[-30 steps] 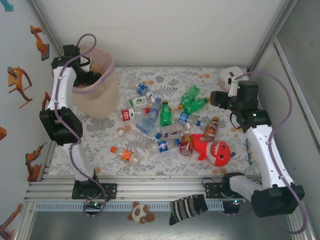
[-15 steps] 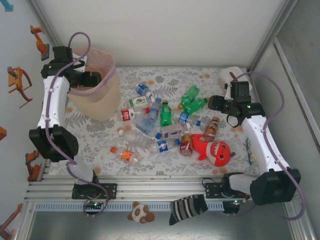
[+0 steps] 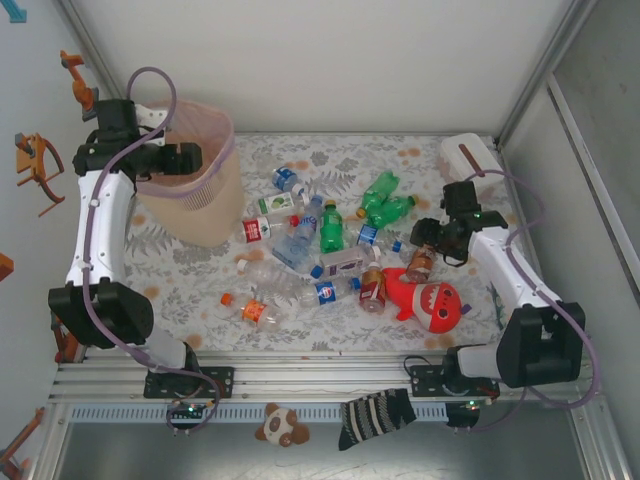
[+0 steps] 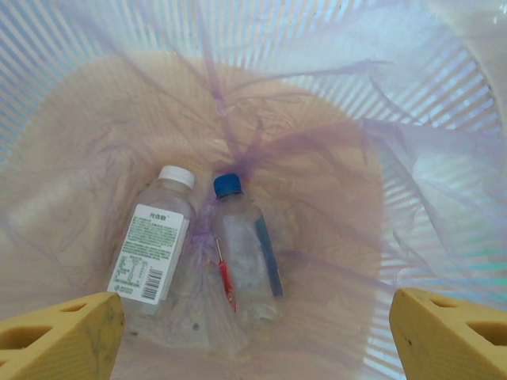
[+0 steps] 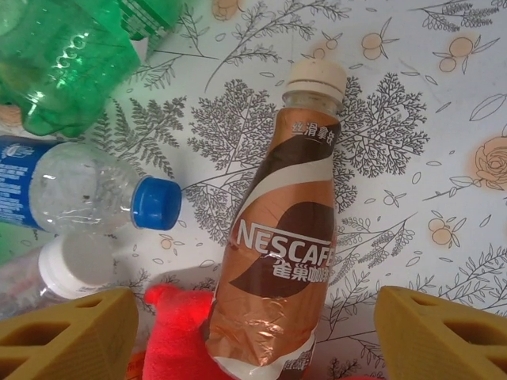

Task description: Put the plastic bottles in the bin

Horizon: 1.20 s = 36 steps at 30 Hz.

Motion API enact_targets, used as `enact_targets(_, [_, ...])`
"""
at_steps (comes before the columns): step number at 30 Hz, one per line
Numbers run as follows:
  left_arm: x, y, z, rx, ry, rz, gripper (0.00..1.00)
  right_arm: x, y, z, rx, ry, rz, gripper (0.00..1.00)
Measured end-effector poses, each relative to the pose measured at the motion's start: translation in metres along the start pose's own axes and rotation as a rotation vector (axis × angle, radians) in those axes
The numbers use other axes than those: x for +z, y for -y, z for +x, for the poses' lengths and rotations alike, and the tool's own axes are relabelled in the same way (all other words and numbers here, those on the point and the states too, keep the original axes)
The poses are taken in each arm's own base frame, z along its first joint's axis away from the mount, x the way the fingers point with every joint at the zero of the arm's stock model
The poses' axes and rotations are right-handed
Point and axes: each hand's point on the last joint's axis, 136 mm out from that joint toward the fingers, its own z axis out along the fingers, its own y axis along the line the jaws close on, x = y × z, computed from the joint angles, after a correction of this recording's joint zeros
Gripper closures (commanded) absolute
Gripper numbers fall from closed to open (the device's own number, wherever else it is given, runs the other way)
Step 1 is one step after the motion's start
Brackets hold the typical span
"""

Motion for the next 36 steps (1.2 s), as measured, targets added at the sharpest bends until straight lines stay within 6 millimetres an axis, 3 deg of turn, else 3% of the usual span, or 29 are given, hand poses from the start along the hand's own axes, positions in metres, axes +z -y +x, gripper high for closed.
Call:
enact_targets(6, [-0.013,0.005,-0.022,0.010,0.083,0.012,0.12,0.017,0.004,0.007,0.020,-0.045,0.018,0.18])
enact_targets(12, [-0.037,0.022,-0.036,0.008,0.172,0.082,0.11,0.044,0.009,0.027,0.045,-0.129,0.024,0.19])
enact_targets(20, [-0.075,0.047,-0.039,0.001,0.274,0.181,0.11,0.067,0.011,0.044,0.063,-0.196,0.018,0.20])
enact_targets(29, [-0.068,0.061,-0.026,-0.024,0.256,0.247,0.11,0.074,0.014,0.058,0.081,-0.217,0.011,0.24])
enact_targets(36, [-0.065,0.073,-0.026,-0.015,0.259,0.274,0.11,0.073,0.014,0.057,0.090,-0.205,0.007,0.30])
